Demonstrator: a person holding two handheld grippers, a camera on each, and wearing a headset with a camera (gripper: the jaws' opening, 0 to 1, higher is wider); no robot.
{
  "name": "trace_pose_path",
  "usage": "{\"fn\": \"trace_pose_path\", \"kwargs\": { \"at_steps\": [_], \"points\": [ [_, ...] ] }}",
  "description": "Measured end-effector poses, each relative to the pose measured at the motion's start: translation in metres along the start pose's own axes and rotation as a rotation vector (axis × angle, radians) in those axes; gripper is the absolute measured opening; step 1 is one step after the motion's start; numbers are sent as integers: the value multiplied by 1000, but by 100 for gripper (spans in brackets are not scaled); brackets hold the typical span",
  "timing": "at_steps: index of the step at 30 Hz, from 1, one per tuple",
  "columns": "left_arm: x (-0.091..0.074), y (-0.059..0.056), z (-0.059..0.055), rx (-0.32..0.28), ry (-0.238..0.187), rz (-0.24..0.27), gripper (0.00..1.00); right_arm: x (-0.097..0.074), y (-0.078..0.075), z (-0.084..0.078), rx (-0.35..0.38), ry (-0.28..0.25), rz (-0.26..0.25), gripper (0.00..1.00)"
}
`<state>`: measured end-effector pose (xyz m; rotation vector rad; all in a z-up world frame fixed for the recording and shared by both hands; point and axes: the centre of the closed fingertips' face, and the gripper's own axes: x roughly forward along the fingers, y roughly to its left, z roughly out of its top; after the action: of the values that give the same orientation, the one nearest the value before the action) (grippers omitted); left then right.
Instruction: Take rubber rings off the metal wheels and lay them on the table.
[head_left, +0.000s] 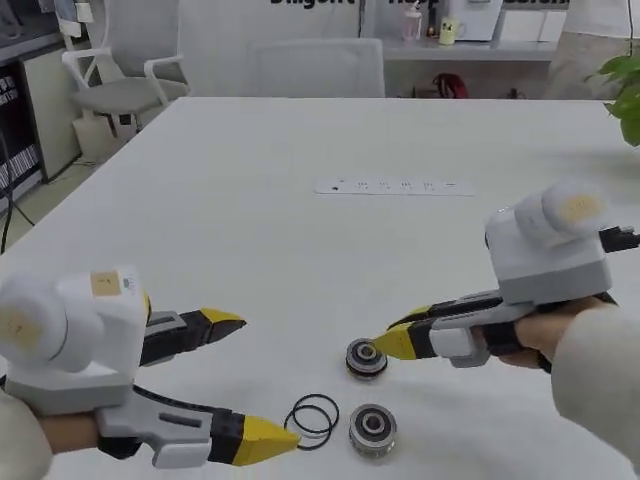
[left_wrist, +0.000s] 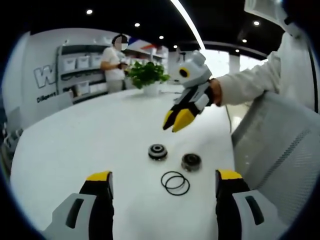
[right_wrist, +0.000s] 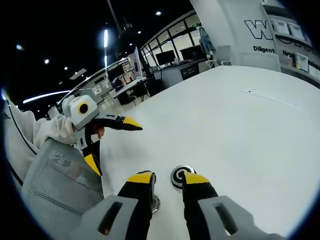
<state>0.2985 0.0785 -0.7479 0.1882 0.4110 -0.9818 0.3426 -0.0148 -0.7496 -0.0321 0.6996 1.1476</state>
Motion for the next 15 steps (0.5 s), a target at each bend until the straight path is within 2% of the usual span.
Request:
{"fn": "trace_pose_path", "kwargs": {
  "at_steps": [3,8,11,15],
  "points": [
    [-1,1,4,8,7,-13,85,-9,-7,-4,-6,10,-12,21],
    [-4,5,15,19,-4,-25,85,-25,-12,-8,-63,21,-6,32],
    [-4,7,21,35,-5,-31,85,-35,-12,-9,-86,10,11,35],
    [-1,7,29,55,-2,-53,86,-48,-17,-11,-110,-5,6,41]
  ]
}}
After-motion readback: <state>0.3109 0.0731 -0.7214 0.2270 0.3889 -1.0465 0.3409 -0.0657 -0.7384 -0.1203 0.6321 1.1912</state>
